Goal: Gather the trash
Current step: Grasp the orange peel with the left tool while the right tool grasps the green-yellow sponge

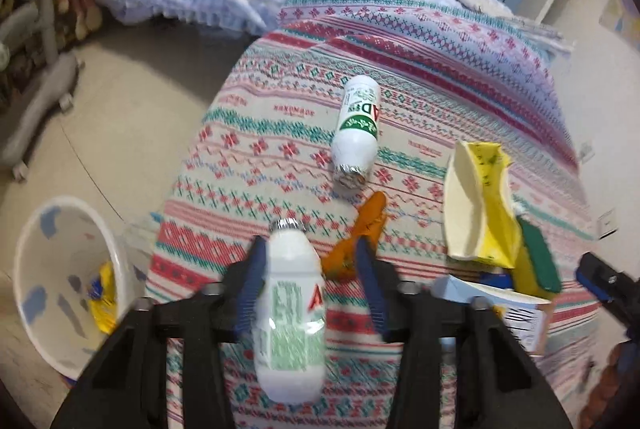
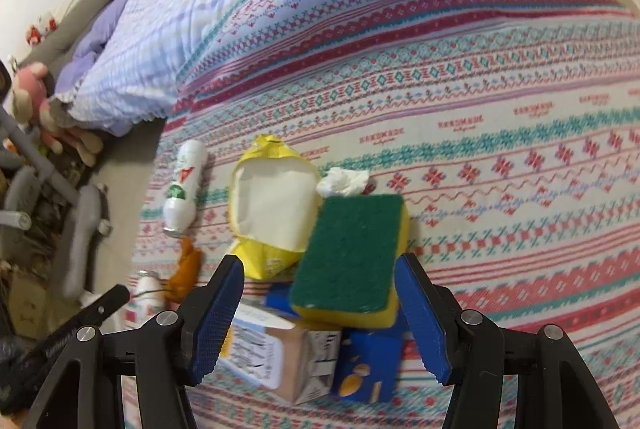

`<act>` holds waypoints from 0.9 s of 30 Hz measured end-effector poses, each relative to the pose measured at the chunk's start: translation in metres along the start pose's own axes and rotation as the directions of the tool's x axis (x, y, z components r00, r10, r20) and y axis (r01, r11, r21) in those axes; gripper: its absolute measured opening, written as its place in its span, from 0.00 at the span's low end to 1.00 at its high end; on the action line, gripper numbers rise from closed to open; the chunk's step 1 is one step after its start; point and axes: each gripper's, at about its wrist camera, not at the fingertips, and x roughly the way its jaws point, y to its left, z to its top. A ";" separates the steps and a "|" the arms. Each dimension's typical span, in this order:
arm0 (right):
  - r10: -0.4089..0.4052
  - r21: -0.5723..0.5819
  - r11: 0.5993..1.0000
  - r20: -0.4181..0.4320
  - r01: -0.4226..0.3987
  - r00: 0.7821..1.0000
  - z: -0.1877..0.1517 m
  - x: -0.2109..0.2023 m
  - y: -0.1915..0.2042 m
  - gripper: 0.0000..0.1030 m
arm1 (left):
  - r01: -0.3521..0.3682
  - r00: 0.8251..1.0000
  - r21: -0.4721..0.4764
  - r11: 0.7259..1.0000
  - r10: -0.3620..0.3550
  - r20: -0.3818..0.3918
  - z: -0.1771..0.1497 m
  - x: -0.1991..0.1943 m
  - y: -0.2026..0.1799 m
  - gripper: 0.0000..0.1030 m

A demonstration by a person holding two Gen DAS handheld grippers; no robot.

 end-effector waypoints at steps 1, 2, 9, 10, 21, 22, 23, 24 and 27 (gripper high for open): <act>0.003 0.003 1.000 -0.011 -0.003 1.000 0.000 0.003 -0.003 0.66 | -0.016 1.000 0.024 1.000 0.016 0.001 0.000 0.001 -0.004 0.09; 0.008 0.011 1.000 -0.021 -0.008 1.000 0.001 0.007 -0.006 0.66 | -0.024 1.000 0.044 0.999 0.024 0.001 -0.001 0.001 -0.007 0.08; -0.002 0.022 1.000 -0.047 0.003 0.999 0.005 0.015 -0.017 0.66 | 0.001 1.000 0.093 0.996 -0.003 0.020 -0.003 -0.006 -0.016 0.00; -0.003 0.025 1.000 -0.051 0.004 0.999 0.006 0.016 -0.018 0.66 | 0.007 1.000 0.088 0.996 -0.008 0.019 -0.003 -0.007 -0.015 0.00; 0.011 0.077 0.997 -0.068 -0.006 0.998 0.005 0.017 -0.030 0.66 | 0.095 0.990 0.017 0.995 -0.092 -0.111 -0.005 0.013 -0.011 0.22; 0.017 0.085 0.996 -0.071 -0.011 0.997 0.005 0.018 -0.031 0.66 | 0.080 0.991 0.034 0.996 -0.076 -0.113 -0.005 0.015 -0.015 0.23; 0.020 0.090 0.996 -0.073 -0.014 0.997 0.005 0.019 -0.031 0.66 | 0.070 0.991 0.046 0.997 -0.064 -0.115 -0.004 0.016 -0.017 0.23; 0.027 0.096 0.995 -0.077 -0.019 0.997 0.005 0.020 -0.031 0.66 | 0.061 0.992 0.055 0.997 -0.054 -0.117 -0.004 0.018 -0.020 0.23; 0.029 0.100 0.995 -0.083 -0.021 0.996 0.004 0.023 -0.030 0.66 | 0.017 0.994 0.081 0.997 -0.008 -0.113 -0.001 0.024 -0.025 0.24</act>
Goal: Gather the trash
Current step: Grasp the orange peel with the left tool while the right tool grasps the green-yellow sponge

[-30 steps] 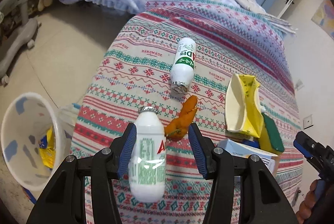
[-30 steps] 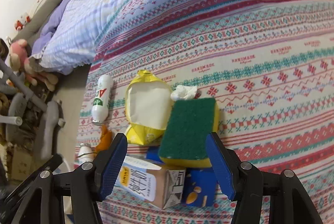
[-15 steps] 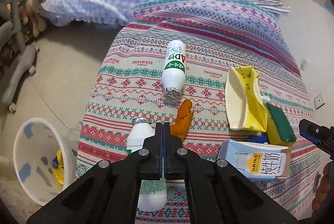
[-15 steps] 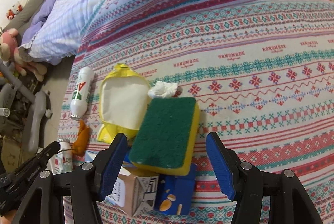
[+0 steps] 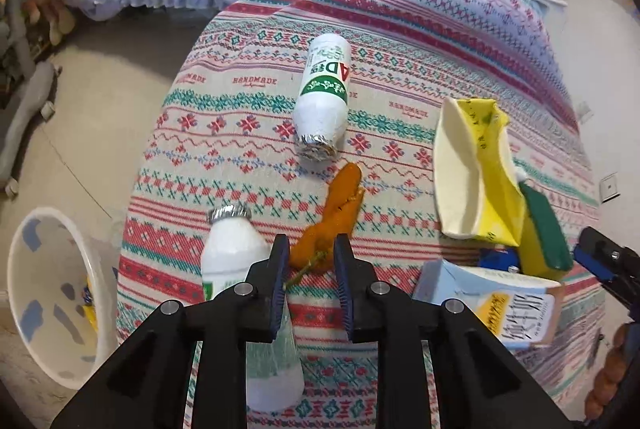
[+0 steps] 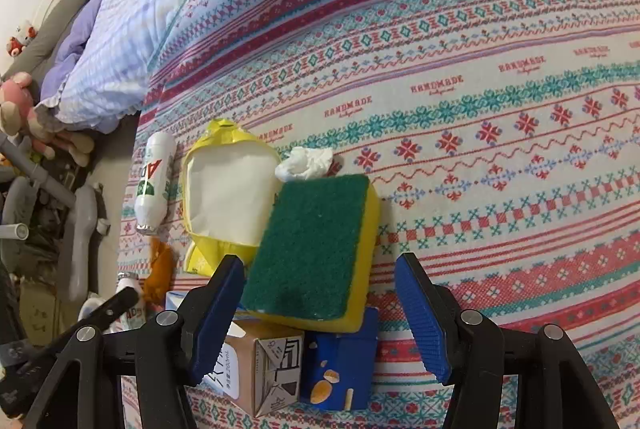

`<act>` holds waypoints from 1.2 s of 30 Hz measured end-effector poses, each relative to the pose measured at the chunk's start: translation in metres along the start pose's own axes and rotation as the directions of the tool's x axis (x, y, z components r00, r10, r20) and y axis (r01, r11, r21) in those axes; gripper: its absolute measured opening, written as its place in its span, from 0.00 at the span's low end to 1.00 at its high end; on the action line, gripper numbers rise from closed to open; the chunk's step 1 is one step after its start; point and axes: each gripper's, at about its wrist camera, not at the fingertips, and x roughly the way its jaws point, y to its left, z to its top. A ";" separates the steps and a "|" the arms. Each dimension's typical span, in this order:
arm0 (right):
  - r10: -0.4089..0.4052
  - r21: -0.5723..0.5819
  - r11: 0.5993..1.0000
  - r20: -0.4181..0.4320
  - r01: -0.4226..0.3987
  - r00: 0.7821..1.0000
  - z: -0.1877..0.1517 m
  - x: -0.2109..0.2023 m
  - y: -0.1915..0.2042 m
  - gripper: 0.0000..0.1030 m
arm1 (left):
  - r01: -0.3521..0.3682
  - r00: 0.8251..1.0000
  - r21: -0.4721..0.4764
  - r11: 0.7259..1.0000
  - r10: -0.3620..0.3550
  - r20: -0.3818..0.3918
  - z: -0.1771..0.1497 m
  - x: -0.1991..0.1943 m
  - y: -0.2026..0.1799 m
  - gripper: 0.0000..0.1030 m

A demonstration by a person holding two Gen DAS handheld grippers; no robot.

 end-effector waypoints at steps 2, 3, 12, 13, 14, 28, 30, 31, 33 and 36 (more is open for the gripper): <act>-0.002 0.001 1.000 0.000 0.002 1.000 0.000 0.001 0.000 0.66 | -0.030 1.000 0.019 0.999 0.030 0.005 0.001 0.003 -0.003 0.23; -0.003 0.002 1.000 0.000 0.003 1.000 0.000 0.001 0.000 0.66 | -0.031 1.000 0.031 0.999 0.030 0.008 0.001 0.004 -0.005 0.23; 0.003 0.015 1.000 -0.002 -0.003 1.000 0.004 0.005 -0.003 0.66 | 0.039 0.997 0.065 0.997 -0.043 0.065 0.000 -0.013 -0.013 0.03; 0.010 0.023 1.000 -0.007 -0.010 1.000 0.004 0.006 -0.005 0.65 | 0.044 0.996 0.063 0.997 -0.048 0.071 0.000 -0.014 -0.012 0.03; 0.017 0.030 0.999 -0.013 -0.016 1.000 0.004 0.007 -0.006 0.66 | 0.055 0.995 0.058 0.997 -0.059 0.077 0.000 -0.018 -0.012 0.03; 0.111 0.107 0.989 -0.060 -0.104 0.992 0.000 0.017 -0.010 0.65 | 0.225 0.957 0.018 0.974 -0.224 0.186 -0.004 -0.064 -0.005 0.03; 0.111 0.109 0.989 -0.073 -0.103 0.991 -0.001 0.022 -0.008 0.65 | 0.230 0.954 0.016 0.973 -0.229 0.196 -0.004 -0.067 -0.003 0.03; 0.104 0.108 0.990 -0.079 -0.095 0.992 -0.001 0.025 -0.007 0.65 | 0.234 0.952 0.013 0.972 -0.232 0.201 -0.005 -0.070 -0.002 0.03; 0.094 0.109 0.990 -0.088 -0.084 0.992 -0.002 0.029 -0.005 0.59 | 0.237 0.949 0.008 0.971 -0.233 0.212 -0.006 -0.074 0.002 0.03; 0.083 0.111 0.991 -0.091 -0.073 0.992 -0.004 0.029 -0.003 0.32 | 0.254 0.941 -0.002 0.967 -0.246 0.233 -0.007 -0.081 0.009 0.03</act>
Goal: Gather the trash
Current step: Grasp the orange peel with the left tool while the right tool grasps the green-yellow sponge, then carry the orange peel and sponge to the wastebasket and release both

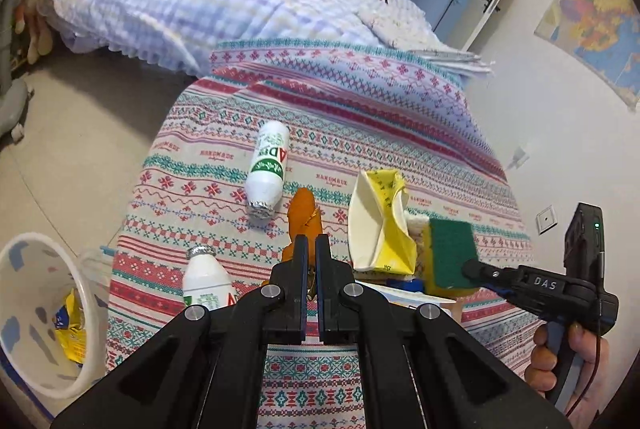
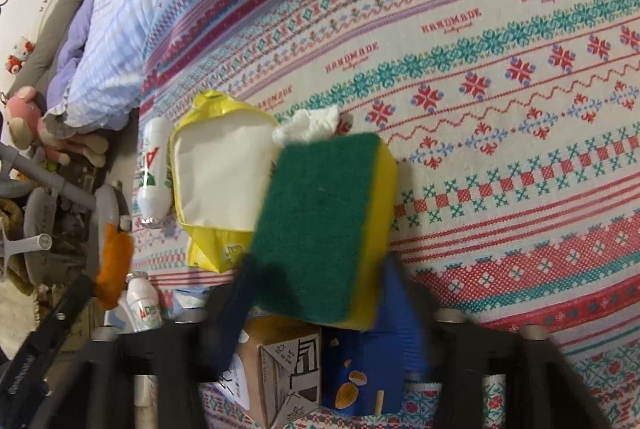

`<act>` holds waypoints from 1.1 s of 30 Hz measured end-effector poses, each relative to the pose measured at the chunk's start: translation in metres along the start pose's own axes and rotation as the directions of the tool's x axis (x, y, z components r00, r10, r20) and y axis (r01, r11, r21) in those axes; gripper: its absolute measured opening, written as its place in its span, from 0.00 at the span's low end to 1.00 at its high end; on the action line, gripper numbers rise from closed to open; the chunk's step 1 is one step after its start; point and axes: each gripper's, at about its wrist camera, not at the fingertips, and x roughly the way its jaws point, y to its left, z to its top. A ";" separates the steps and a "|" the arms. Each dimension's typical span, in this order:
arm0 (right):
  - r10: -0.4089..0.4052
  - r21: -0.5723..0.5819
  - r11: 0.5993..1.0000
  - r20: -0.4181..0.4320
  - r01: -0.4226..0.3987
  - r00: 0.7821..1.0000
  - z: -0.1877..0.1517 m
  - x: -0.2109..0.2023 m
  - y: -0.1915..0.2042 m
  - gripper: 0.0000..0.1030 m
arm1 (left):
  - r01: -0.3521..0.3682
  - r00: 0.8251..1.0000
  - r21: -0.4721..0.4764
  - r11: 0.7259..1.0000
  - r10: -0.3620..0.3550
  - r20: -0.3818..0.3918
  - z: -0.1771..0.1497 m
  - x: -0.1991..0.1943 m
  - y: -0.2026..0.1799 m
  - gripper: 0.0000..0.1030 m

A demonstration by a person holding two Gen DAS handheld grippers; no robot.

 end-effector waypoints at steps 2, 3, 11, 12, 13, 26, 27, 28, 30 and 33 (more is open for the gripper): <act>-0.003 -0.004 1.000 0.037 0.003 0.999 -0.001 -0.010 0.003 0.24 | 0.009 1.000 -0.006 1.000 -0.009 0.014 0.001 -0.006 0.002 0.03; -0.011 -0.018 1.000 0.067 0.012 0.998 -0.001 -0.018 0.006 0.22 | 0.013 1.000 -0.009 1.000 -0.013 0.018 0.001 -0.008 0.003 0.03; 0.032 -0.012 0.999 0.185 -0.031 0.982 -0.001 -0.049 0.003 0.19 | 0.031 0.998 -0.080 0.996 -0.026 0.059 0.003 -0.030 0.031 0.03; 0.046 -0.019 0.999 0.198 -0.043 0.979 -0.001 -0.051 0.004 0.19 | 0.032 0.998 -0.096 0.995 -0.026 0.064 0.003 -0.033 0.037 0.03; 0.057 -0.031 0.998 0.214 -0.051 0.975 -0.002 -0.055 0.006 0.19 | 0.031 0.997 -0.113 0.993 -0.023 0.069 0.003 -0.036 0.044 0.03; 0.124 -0.131 0.987 0.213 -0.098 0.969 -0.019 -0.044 0.043 0.20 | -0.094 0.989 -0.382 0.919 0.129 0.068 -0.014 -0.077 0.162 0.03; 0.134 -0.141 0.984 0.212 -0.106 0.968 -0.021 -0.043 0.047 0.20 | -0.103 0.988 -0.401 0.910 0.139 0.061 -0.017 -0.079 0.171 0.03; 0.142 -0.151 0.982 0.211 -0.112 0.967 -0.024 -0.042 0.052 0.20 | -0.115 0.987 -0.425 0.898 0.150 0.051 -0.021 -0.081 0.182 0.03; 0.162 -0.167 0.977 0.202 -0.128 0.966 -0.029 -0.040 0.060 0.20 | -0.128 0.987 -0.459 0.879 0.159 0.028 -0.029 -0.083 0.200 0.03; 0.188 -0.200 0.968 0.167 -0.153 0.968 -0.039 -0.030 0.074 0.20 | -0.146 0.988 -0.514 0.845 0.155 -0.024 -0.041 -0.081 0.224 0.03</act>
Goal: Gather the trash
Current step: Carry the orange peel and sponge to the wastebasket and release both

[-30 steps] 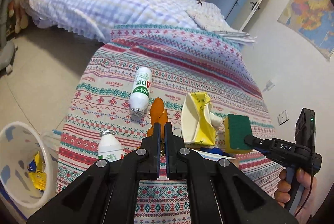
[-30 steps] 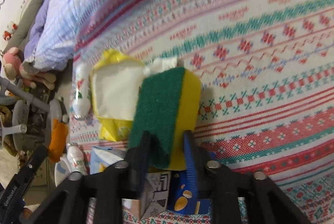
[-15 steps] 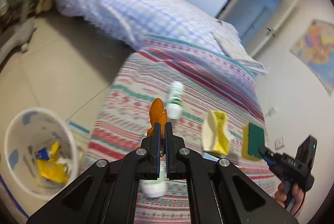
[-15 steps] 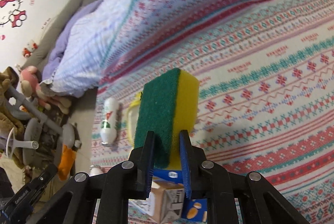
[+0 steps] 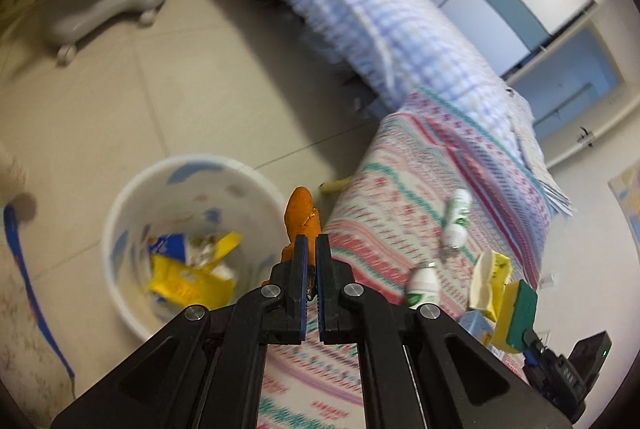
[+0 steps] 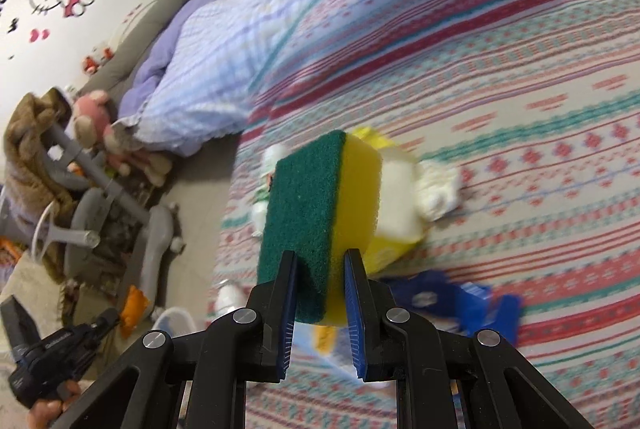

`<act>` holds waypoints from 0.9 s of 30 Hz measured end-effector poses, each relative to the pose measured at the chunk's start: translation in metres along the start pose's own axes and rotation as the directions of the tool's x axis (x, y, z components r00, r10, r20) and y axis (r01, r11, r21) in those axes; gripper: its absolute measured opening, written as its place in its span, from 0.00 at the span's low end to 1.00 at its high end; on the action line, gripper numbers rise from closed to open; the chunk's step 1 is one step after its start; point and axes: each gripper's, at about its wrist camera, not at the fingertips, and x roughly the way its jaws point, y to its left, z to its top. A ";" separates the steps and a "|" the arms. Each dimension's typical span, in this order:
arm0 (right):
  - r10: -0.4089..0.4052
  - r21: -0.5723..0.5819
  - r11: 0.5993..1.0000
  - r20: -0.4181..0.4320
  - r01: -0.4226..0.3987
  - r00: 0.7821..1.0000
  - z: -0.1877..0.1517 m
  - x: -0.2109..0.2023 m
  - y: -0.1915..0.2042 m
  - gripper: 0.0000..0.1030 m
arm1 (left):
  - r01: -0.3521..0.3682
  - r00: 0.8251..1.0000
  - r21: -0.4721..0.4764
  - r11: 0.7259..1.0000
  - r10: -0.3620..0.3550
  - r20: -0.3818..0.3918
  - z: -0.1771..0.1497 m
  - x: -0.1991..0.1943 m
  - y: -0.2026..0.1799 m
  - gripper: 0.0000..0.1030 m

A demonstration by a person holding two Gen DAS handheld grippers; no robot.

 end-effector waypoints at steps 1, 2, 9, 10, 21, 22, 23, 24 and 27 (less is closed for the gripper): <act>0.005 -0.011 1.000 -0.011 -0.005 1.000 -0.003 0.004 0.005 0.20 | -0.003 1.000 -0.023 1.000 0.003 -0.017 0.000 0.002 0.008 0.03; 0.014 -0.022 1.000 -0.026 -0.014 1.000 -0.007 0.009 0.010 0.20 | -0.002 1.000 -0.037 0.999 0.001 -0.028 0.001 0.004 0.013 0.03; 0.081 -0.085 0.992 -0.134 -0.093 0.988 -0.042 0.046 0.054 0.20 | -0.032 0.999 -0.103 0.994 0.028 -0.041 0.004 0.009 0.038 0.03; 0.083 -0.097 0.990 -0.143 -0.098 0.986 -0.046 0.049 0.060 0.20 | -0.029 0.999 -0.118 0.993 0.025 -0.041 0.006 0.010 0.040 0.04; 0.065 -0.248 0.961 -0.229 -0.122 0.971 -0.091 0.091 0.112 0.20 | -0.024 0.999 -0.219 0.975 0.028 0.016 0.015 -0.007 0.061 0.41; 0.065 -0.251 0.960 -0.237 -0.125 0.969 -0.094 0.094 0.114 0.20 | -0.028 0.999 -0.228 0.973 0.035 0.026 0.015 -0.010 0.063 0.41; 0.064 -0.255 0.958 -0.247 -0.128 0.967 -0.098 0.100 0.118 0.20 | -0.027 0.999 -0.234 0.972 0.036 0.031 0.016 -0.012 0.065 0.41; 0.063 -0.260 0.957 -0.252 -0.130 0.966 -0.100 0.103 0.121 0.20 | -0.026 0.999 -0.246 0.969 0.037 0.039 0.016 -0.015 0.069 0.41; 0.068 -0.285 0.947 -0.270 -0.147 0.961 -0.108 0.117 0.138 0.20 | -0.035 0.996 -0.272 0.962 0.054 0.066 0.018 -0.023 0.077 0.41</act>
